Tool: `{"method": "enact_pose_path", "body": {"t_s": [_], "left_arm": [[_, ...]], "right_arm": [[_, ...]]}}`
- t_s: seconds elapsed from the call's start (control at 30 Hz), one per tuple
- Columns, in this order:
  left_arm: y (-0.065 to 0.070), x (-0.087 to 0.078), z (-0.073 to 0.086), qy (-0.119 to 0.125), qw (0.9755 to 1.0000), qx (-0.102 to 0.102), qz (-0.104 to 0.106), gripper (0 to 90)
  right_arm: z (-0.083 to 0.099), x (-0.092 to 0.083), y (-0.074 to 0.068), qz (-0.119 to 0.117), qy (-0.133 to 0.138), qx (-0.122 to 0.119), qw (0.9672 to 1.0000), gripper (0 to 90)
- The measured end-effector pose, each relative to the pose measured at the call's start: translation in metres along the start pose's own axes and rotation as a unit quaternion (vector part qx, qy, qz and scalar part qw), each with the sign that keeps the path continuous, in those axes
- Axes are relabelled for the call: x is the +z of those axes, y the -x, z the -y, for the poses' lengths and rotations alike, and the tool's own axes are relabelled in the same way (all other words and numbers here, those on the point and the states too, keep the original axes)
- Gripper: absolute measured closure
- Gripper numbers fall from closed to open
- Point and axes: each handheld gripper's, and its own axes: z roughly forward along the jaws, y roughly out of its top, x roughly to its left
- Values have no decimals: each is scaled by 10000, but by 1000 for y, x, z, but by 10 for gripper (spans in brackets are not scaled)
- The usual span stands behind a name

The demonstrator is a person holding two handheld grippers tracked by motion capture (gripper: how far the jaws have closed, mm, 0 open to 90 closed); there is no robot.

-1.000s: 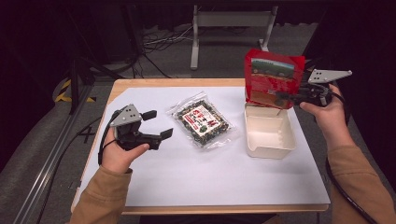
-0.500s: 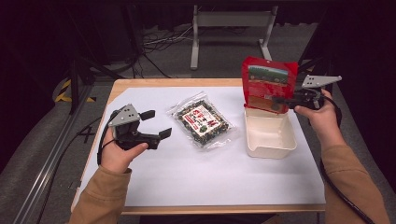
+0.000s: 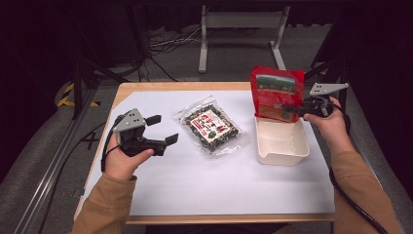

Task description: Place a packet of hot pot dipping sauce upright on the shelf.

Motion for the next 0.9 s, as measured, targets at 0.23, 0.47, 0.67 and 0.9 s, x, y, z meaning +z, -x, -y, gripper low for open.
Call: {"method": "enact_pose_path", "body": {"t_s": [0.23, 0.47, 0.67, 0.9], "left_arm": [[-1, 1, 1, -33, 10000, 15, 0, 122], [-1, 2, 1, -43, 10000, 14, 10, 122], [-2, 1, 1, -20, 10000, -29, -5, 122], [-3, 0, 2, -20, 10000, -32, 4, 122]], "right_arm": [[3, 4, 4, 87, 1, -63, 9999, 756], [8, 6, 7, 142, 48, -61, 9999, 755], [12, 9, 8, 161, -49, -123, 9998, 755], [18, 16, 8, 222, -132, -104, 9996, 749]]}}
